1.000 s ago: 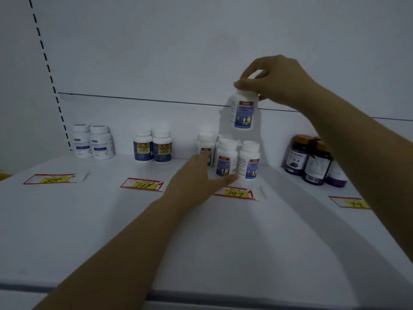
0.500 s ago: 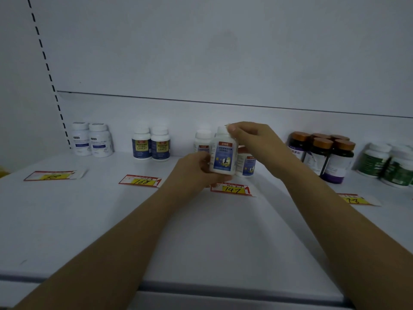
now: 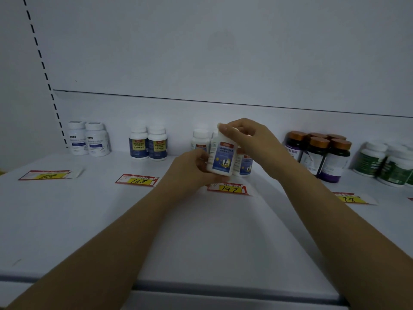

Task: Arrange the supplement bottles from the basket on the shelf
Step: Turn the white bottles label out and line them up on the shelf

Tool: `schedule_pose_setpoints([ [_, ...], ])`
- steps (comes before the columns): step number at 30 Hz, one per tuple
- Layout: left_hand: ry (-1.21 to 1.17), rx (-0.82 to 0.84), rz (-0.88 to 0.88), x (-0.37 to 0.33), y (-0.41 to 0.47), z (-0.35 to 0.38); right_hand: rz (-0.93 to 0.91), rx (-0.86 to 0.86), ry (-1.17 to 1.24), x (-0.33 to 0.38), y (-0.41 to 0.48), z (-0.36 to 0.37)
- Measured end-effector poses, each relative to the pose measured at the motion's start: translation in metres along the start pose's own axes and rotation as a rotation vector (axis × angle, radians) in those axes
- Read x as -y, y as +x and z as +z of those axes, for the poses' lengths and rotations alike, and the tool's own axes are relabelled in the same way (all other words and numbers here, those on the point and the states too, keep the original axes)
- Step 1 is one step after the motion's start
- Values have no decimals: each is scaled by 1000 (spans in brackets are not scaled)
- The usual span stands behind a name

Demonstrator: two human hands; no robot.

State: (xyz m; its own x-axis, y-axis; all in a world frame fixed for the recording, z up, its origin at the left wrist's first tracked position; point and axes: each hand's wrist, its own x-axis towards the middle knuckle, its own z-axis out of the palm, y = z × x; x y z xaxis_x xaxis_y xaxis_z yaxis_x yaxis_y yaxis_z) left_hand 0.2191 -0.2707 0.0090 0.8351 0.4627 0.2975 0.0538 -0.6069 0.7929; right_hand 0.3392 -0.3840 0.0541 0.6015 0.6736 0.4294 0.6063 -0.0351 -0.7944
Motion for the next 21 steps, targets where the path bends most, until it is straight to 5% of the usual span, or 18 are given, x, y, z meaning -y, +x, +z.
schedule_pose_setpoints([
  [8,-331,216,-65,-8,-4,-2,104,106,465,3,2,-7],
  [15,-91,14,-9,-5,-1,-1,76,50,171,5,-2,1],
  [21,-313,175,-36,-9,-3,-2,125,89,511,3,1,-3],
])
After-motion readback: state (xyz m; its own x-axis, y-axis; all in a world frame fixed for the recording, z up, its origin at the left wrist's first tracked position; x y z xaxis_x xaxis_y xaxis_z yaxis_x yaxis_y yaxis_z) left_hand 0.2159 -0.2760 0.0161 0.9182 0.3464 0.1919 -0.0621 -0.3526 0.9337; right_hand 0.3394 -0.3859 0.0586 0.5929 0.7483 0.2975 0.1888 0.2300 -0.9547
